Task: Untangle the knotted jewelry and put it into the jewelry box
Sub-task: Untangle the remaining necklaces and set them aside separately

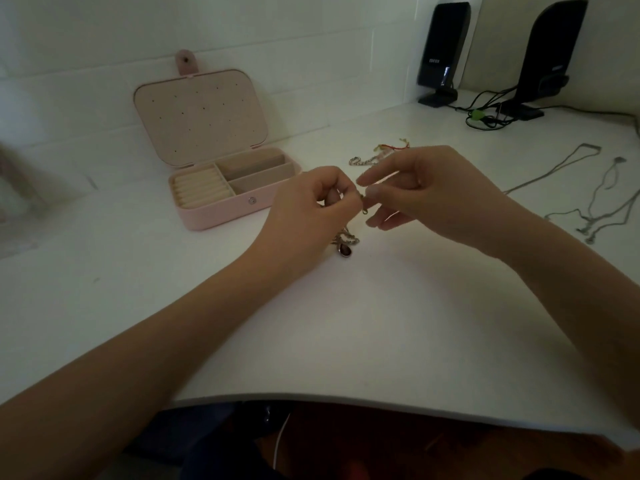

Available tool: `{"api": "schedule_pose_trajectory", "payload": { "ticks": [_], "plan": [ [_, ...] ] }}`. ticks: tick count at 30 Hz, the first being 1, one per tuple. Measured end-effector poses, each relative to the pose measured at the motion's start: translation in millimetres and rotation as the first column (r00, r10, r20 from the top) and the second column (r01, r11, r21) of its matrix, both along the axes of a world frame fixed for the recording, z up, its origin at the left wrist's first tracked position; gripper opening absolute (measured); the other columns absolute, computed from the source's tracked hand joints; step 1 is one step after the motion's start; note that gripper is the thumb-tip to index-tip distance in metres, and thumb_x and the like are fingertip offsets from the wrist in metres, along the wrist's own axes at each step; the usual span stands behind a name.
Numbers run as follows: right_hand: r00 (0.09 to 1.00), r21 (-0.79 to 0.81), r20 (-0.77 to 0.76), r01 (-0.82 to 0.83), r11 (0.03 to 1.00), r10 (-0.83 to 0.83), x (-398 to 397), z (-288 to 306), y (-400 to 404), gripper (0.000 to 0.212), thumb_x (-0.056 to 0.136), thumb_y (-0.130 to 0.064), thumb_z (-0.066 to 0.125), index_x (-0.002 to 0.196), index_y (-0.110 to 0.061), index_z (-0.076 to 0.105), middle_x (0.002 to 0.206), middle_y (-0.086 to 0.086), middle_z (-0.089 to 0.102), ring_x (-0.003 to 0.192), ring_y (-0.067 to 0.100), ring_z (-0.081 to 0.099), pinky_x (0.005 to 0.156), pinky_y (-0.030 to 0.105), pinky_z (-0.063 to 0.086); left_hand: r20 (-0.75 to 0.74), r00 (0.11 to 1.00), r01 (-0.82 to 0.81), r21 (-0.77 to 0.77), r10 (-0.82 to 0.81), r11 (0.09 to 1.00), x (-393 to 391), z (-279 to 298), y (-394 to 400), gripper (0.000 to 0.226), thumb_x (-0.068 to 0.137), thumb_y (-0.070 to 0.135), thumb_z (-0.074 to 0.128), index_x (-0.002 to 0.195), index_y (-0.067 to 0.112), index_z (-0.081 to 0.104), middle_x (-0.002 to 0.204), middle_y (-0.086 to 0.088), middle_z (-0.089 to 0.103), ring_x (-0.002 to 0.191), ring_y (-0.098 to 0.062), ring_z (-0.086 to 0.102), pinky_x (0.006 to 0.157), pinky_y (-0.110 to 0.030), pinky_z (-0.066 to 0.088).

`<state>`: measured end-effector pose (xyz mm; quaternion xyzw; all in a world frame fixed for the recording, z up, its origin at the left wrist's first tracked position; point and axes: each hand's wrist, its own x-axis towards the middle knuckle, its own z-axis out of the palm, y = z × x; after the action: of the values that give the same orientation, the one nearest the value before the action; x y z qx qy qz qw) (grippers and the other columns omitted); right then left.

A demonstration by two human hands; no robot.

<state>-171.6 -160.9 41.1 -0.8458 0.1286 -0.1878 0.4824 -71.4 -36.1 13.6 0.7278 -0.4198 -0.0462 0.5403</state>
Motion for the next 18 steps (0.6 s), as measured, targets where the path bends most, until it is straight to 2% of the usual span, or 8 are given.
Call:
{"api": "schedule_pose_trajectory", "payload": {
  "ticks": [3, 6, 11, 15, 18],
  "plan": [
    [0.998, 0.027, -0.037, -0.050, 0.998, 0.051, -2.3, 1.7, 1.6, 0.008, 0.088, -0.007, 0.064, 0.088, -0.010, 0.072, 0.076, 0.004, 0.074, 0.069, 0.014, 0.072, 0.064, 0.020, 0.058, -0.004, 1.000, 0.010, 0.006, -0.009, 1.000, 0.4, -0.7, -0.6, 0.023, 0.086, 0.013, 0.063, 0.065, 0.020, 0.058, 0.050, 0.013, 0.040, 0.050, 0.000, 0.040, 0.050, -0.009, 0.031],
    [0.998, 0.048, -0.036, -0.045, 0.998, 0.046, -2.4, 2.0, 2.1, 0.010, 0.087, -0.007, 0.065, 0.081, -0.013, 0.071, 0.074, 0.004, 0.074, 0.068, 0.013, 0.072, 0.063, 0.019, 0.057, -0.022, 0.999, 0.045, 0.006, -0.045, 0.999, 0.0, -1.1, 0.0, 0.015, 0.079, 0.023, 0.063, 0.065, 0.024, 0.058, 0.049, 0.015, 0.041, 0.050, 0.000, 0.040, 0.052, -0.013, 0.032],
    [0.999, 0.052, -0.036, -0.031, 0.998, 0.032, -1.4, 1.0, 0.2, 0.009, 0.089, -0.005, 0.064, 0.082, -0.007, 0.070, 0.072, 0.004, 0.073, 0.067, 0.014, 0.072, 0.062, 0.020, 0.057, -0.045, 0.997, 0.064, 0.035, -0.063, 0.997, -0.7, -1.2, -0.3, 0.009, 0.071, 0.029, 0.056, 0.064, 0.023, 0.056, 0.047, 0.014, 0.040, 0.052, -0.003, 0.038, 0.058, -0.024, 0.033],
    [0.999, 0.010, -0.033, -0.022, 1.000, 0.022, 0.1, -1.1, 1.4, 0.009, 0.087, -0.004, 0.064, 0.079, -0.007, 0.066, 0.074, 0.009, 0.072, 0.068, 0.016, 0.072, 0.067, 0.026, 0.060, -0.127, 0.989, 0.090, 0.066, -0.081, 0.994, -2.5, 1.6, -0.1, 0.012, 0.070, 0.029, 0.053, 0.059, 0.025, 0.055, 0.051, 0.009, 0.041, 0.045, -0.004, 0.033, 0.045, -0.018, 0.028],
    [0.998, 0.079, -0.036, -0.047, 0.996, 0.050, 0.8, -1.1, 2.2, 0.014, 0.087, -0.001, 0.063, 0.075, -0.008, 0.064, 0.073, 0.011, 0.072, 0.070, 0.018, 0.072, 0.068, 0.027, 0.059, -0.167, 0.982, 0.101, 0.078, -0.087, 0.992, -2.5, 2.3, -0.5, 0.014, 0.070, 0.031, 0.051, 0.056, 0.027, 0.055, 0.052, 0.008, 0.041, 0.045, -0.005, 0.032, 0.046, -0.021, 0.026]
  ]
}}
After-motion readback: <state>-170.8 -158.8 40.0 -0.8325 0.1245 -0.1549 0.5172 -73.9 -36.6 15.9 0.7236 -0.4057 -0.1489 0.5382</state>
